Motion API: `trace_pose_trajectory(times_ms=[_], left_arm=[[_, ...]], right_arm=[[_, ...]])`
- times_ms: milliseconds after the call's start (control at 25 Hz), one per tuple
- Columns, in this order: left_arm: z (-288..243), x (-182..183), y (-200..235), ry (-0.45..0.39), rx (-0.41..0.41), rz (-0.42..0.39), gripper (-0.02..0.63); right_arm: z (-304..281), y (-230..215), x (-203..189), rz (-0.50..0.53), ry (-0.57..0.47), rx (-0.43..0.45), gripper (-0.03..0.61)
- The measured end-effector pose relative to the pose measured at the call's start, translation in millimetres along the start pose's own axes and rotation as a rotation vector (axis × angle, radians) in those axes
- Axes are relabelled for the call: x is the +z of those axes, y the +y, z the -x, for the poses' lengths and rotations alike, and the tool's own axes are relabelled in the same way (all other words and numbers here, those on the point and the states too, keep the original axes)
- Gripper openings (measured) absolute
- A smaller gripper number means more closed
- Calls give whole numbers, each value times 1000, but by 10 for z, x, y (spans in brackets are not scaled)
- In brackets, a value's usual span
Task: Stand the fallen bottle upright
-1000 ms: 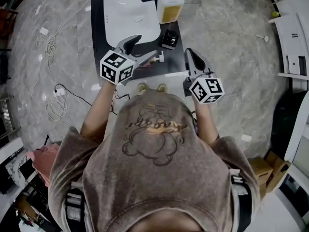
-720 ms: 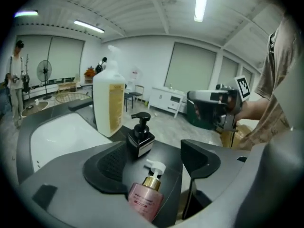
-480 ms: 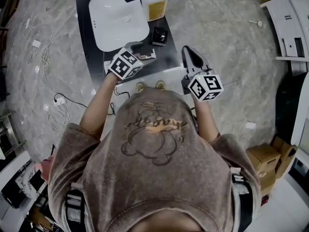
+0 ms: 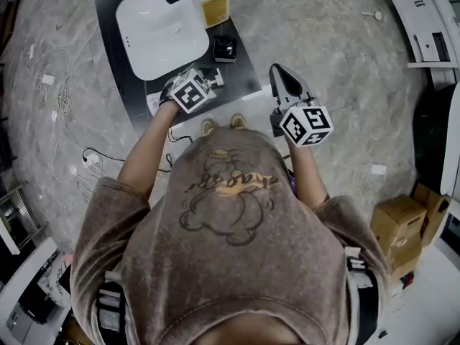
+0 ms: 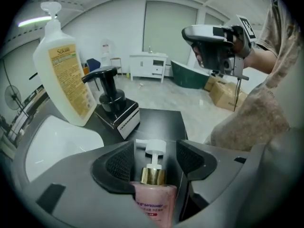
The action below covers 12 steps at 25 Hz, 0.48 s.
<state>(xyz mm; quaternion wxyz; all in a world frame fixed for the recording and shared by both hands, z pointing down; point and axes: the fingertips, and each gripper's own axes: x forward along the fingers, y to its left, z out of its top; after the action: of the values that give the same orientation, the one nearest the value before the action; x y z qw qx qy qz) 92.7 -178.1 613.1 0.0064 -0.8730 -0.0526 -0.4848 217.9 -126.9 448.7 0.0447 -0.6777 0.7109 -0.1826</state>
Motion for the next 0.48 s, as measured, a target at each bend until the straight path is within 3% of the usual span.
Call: trace_pose_trajectory(times_ms=[280, 480], left_arm=[[-239, -71, -104, 124, -51, -66, 291], [-334, -122, -27, 151, -33, -63, 273]], right_arm=[[164, -70, -46, -17, -1, -41, -3], [226, -91, -87, -26, -3, -62, -3]])
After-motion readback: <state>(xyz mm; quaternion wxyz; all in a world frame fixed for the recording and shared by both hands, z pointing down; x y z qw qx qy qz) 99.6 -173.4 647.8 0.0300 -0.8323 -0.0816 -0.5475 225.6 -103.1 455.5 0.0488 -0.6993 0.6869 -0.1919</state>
